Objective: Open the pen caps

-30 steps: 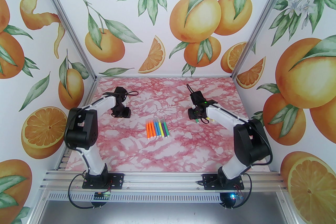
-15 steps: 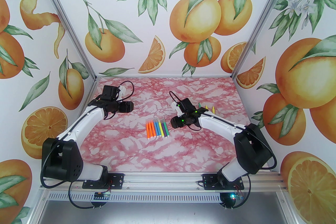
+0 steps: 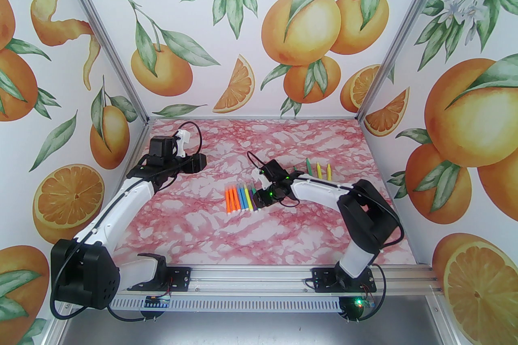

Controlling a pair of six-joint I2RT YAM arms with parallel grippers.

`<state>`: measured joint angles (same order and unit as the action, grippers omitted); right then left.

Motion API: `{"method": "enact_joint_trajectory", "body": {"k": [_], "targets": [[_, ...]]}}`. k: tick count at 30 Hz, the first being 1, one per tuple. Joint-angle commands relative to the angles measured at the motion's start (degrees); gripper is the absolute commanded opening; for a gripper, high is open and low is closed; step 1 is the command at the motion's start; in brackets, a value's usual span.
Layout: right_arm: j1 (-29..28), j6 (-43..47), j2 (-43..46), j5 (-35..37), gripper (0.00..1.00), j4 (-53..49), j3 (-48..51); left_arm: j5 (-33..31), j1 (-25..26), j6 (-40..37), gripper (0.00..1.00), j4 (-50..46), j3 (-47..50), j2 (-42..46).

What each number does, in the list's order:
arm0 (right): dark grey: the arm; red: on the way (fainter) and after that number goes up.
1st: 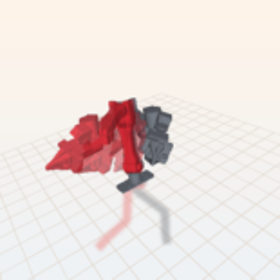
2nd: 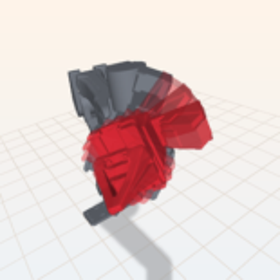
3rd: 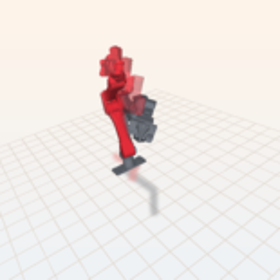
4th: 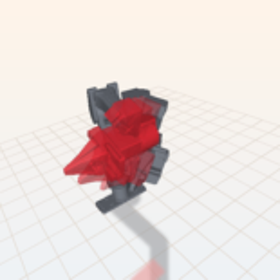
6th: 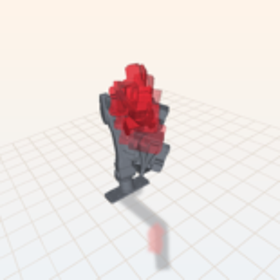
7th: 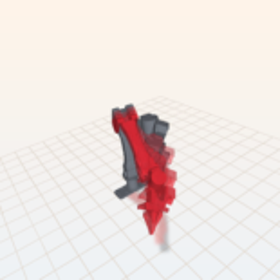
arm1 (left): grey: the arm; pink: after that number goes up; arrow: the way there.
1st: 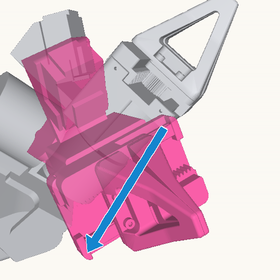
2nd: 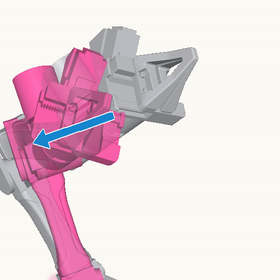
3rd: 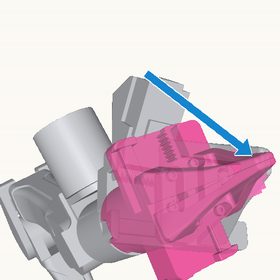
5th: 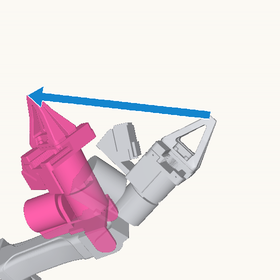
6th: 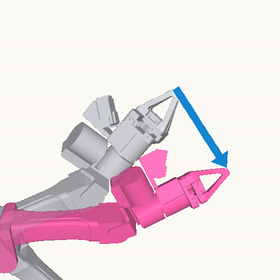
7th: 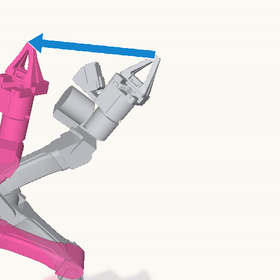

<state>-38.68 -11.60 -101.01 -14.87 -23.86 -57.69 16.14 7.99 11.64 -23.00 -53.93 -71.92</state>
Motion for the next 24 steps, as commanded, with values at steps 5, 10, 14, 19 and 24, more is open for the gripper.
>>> {"method": "enact_joint_trajectory", "body": {"k": [5, 10, 14, 19, 24], "targets": [[-1.0, -0.3, -3.1, 3.7, 0.39, -2.1, -4.1, 0.7, -0.3, 0.2, 0.70, 1.7, 0.8, 2.1], [-1.2, 0.0, -4.5, 8.3, 0.36, -5.1, -5.1, 0.6, -0.3, 0.1, 0.70, 1.5, 0.8, 2.7], [-2.0, 0.4, -5.9, 12.3, 0.36, -7.8, -6.5, 0.5, -0.4, -0.1, 0.70, 1.2, 1.0, 3.3], [-3.3, 1.1, -8.5, 18.2, 0.35, -12.1, -9.3, 0.7, -0.5, 0.3, 0.70, 1.9, 1.8, 3.1], [-3.3, 1.0, -10.3, 19.9, 0.25, -13.1, -10.0, 2.5, -0.5, 2.4, 0.70, 3.8, 2.9, 1.5]]}}
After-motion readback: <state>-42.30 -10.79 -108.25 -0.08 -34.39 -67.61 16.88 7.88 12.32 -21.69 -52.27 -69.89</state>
